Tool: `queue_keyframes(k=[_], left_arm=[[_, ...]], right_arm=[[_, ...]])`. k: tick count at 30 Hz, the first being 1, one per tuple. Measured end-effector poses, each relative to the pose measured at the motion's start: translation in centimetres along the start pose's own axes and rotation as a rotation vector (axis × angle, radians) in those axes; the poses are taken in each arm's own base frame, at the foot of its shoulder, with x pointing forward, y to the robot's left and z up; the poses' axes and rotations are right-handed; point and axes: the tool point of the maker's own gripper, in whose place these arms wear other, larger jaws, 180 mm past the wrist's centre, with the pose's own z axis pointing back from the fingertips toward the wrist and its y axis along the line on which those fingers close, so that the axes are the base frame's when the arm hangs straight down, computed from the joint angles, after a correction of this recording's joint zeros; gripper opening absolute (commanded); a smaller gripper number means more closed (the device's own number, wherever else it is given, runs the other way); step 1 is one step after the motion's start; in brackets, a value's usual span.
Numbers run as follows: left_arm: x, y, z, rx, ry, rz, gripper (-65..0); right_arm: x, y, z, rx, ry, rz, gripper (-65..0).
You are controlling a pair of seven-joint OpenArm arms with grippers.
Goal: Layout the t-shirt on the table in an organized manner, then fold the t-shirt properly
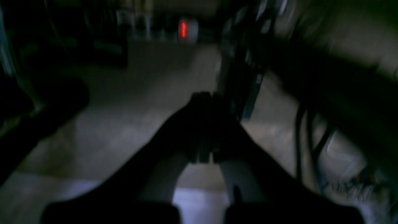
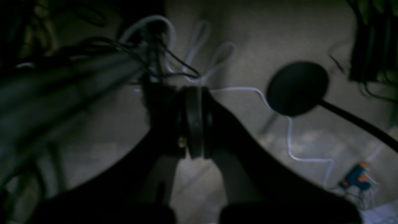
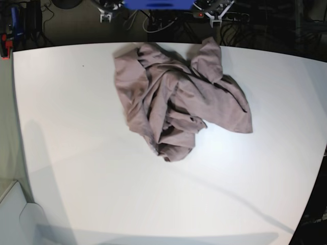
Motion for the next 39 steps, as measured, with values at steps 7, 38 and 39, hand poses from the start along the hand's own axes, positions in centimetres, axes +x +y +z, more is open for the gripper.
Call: queue_keyframes(k=[7, 38, 39], left_arm=[[1.2, 4.3, 0.2, 0.065, -0.048, -0.009, -65.0], [-1.4, 3.8, 4.5, 0.072, -0.282, -0.050, -65.0], [-1.6, 3.9, 4.7, 0.074, -0.283, -0.051, -65.0]], right_arm=[[0.8, 0.6, -0.5, 0.007, 0.022, -0.002, -65.0], [-3.7, -6.0, 6.9, -0.063, -0.348, 0.088, -65.0], [-3.6, -6.2, 7.2, -0.065, -0.361, 0.092, -65.0]])
